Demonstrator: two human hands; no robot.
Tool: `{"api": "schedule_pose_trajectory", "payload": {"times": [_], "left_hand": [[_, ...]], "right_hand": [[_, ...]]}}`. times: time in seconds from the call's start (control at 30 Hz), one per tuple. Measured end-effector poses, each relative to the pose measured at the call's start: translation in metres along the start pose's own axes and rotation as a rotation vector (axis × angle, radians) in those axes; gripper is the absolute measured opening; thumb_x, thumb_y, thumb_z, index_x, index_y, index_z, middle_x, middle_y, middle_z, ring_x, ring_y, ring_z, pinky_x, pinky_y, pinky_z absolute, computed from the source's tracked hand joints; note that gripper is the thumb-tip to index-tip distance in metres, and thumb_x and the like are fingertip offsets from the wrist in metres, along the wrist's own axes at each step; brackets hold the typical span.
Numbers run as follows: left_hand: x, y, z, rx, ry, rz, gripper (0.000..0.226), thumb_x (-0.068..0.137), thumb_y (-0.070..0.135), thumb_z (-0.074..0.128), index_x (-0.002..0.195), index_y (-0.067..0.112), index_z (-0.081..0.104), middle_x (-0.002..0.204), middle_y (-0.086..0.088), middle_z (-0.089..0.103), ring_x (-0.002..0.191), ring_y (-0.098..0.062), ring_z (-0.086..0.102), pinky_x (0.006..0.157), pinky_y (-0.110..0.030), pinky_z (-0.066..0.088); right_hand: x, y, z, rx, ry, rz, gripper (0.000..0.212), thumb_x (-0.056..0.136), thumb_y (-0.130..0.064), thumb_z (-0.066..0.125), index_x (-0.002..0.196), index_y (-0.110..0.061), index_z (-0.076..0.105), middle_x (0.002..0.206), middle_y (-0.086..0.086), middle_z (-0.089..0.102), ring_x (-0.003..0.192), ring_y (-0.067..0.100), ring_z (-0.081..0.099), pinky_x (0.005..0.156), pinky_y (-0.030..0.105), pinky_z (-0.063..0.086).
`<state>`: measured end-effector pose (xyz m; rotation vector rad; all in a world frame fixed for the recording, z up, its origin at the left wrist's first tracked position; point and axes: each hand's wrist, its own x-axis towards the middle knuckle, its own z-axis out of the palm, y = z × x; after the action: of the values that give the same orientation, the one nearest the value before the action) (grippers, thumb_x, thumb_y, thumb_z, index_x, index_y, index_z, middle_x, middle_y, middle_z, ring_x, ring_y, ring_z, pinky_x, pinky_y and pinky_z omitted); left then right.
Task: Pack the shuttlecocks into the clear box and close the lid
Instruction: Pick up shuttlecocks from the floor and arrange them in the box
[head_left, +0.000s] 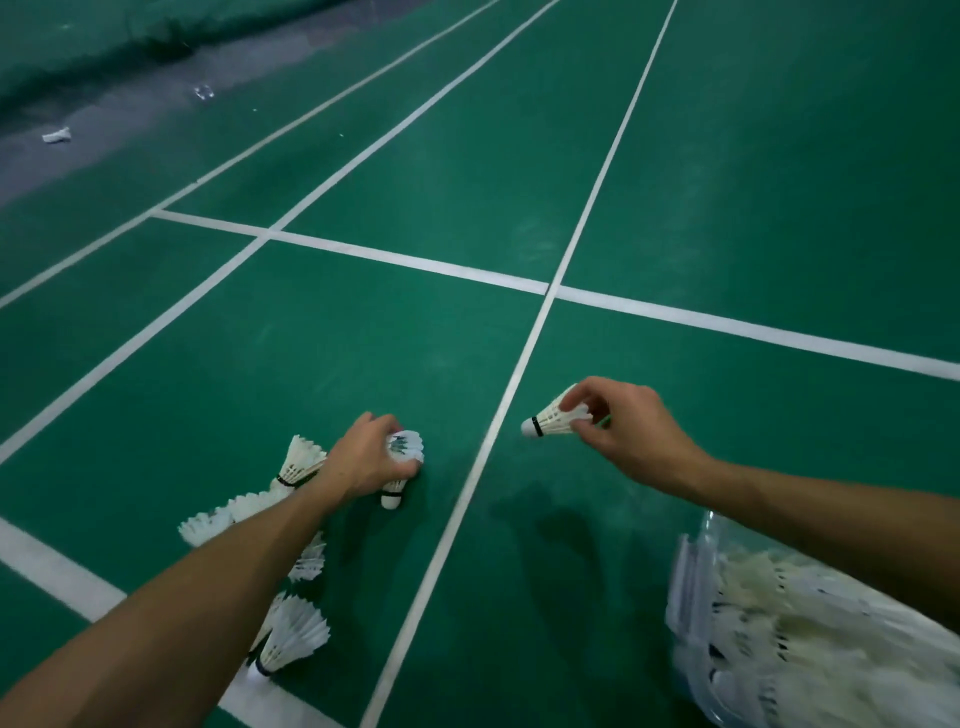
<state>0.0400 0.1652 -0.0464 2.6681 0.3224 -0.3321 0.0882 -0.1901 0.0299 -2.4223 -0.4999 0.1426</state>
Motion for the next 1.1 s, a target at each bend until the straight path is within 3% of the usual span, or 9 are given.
{"api": "schedule_pose_trajectory", "payload": {"times": [0.1, 0.23, 0.4, 0.6, 0.77, 0.93, 1.1], "left_hand": [[-0.023, 0.036, -0.005, -0.062, 0.053, 0.146, 0.054, 0.080, 0.047, 0.084, 0.121, 0.019, 0.063, 0.116, 0.001, 0.055, 0.104, -0.017, 0.058, 0.097, -0.037, 0.054], [-0.063, 0.112, -0.011, -0.125, 0.082, 0.388, 0.052, 0.075, 0.052, 0.085, 0.115, 0.027, 0.065, 0.110, 0.008, 0.055, 0.097, -0.008, 0.058, 0.085, -0.028, 0.052], [-0.122, 0.218, -0.012, -0.230, 0.017, 0.648, 0.051, 0.073, 0.052, 0.085, 0.115, 0.029, 0.065, 0.112, 0.015, 0.054, 0.101, 0.001, 0.058, 0.080, -0.013, 0.047], [-0.171, 0.319, 0.010, -0.194, -0.150, 0.876, 0.055, 0.072, 0.058, 0.081, 0.117, 0.033, 0.063, 0.115, 0.019, 0.052, 0.108, -0.002, 0.057, 0.088, -0.024, 0.053], [-0.179, 0.339, 0.036, -0.020, -0.271, 0.940, 0.059, 0.071, 0.060, 0.075, 0.125, 0.037, 0.065, 0.119, 0.016, 0.051, 0.107, -0.006, 0.058, 0.098, -0.034, 0.054], [-0.177, 0.331, 0.053, 0.234, -0.406, 1.043, 0.062, 0.076, 0.054, 0.069, 0.136, 0.047, 0.056, 0.121, 0.012, 0.049, 0.104, -0.013, 0.058, 0.095, -0.035, 0.052], [-0.167, 0.341, 0.072, 0.459, -0.577, 1.088, 0.066, 0.082, 0.049, 0.073, 0.143, 0.057, 0.051, 0.120, 0.007, 0.051, 0.095, -0.011, 0.056, 0.088, -0.025, 0.047]], "right_hand": [[-0.048, 0.018, -0.064, -0.022, 0.007, 0.049, 0.021, 0.090, -0.015, 0.079, 0.107, -0.027, 0.074, 0.095, -0.004, 0.076, 0.087, 0.013, 0.072, 0.084, 0.043, 0.061], [-0.122, 0.029, -0.127, -0.014, 0.038, 0.121, 0.028, 0.088, -0.016, 0.083, 0.112, -0.026, 0.072, 0.096, -0.005, 0.073, 0.086, 0.009, 0.071, 0.085, 0.038, 0.063], [-0.202, 0.027, -0.167, 0.039, 0.118, 0.142, 0.036, 0.086, -0.020, 0.085, 0.118, -0.028, 0.069, 0.093, -0.006, 0.068, 0.080, 0.009, 0.069, 0.081, 0.033, 0.062], [-0.270, 0.036, -0.183, 0.138, 0.249, 0.186, 0.038, 0.085, -0.015, 0.083, 0.119, -0.026, 0.068, 0.090, -0.008, 0.065, 0.073, 0.009, 0.067, 0.077, 0.028, 0.060], [-0.306, 0.064, -0.164, 0.219, 0.306, 0.266, 0.038, 0.085, -0.013, 0.082, 0.118, -0.024, 0.068, 0.088, -0.006, 0.063, 0.070, 0.013, 0.067, 0.075, 0.032, 0.059], [-0.332, 0.089, -0.140, 0.250, 0.245, 0.321, 0.037, 0.085, -0.013, 0.082, 0.116, -0.027, 0.068, 0.091, -0.005, 0.063, 0.070, 0.010, 0.067, 0.075, 0.033, 0.060], [-0.341, 0.109, -0.131, 0.240, 0.141, 0.334, 0.040, 0.084, -0.013, 0.084, 0.117, -0.029, 0.067, 0.092, -0.007, 0.064, 0.072, 0.011, 0.068, 0.076, 0.036, 0.061]]}}
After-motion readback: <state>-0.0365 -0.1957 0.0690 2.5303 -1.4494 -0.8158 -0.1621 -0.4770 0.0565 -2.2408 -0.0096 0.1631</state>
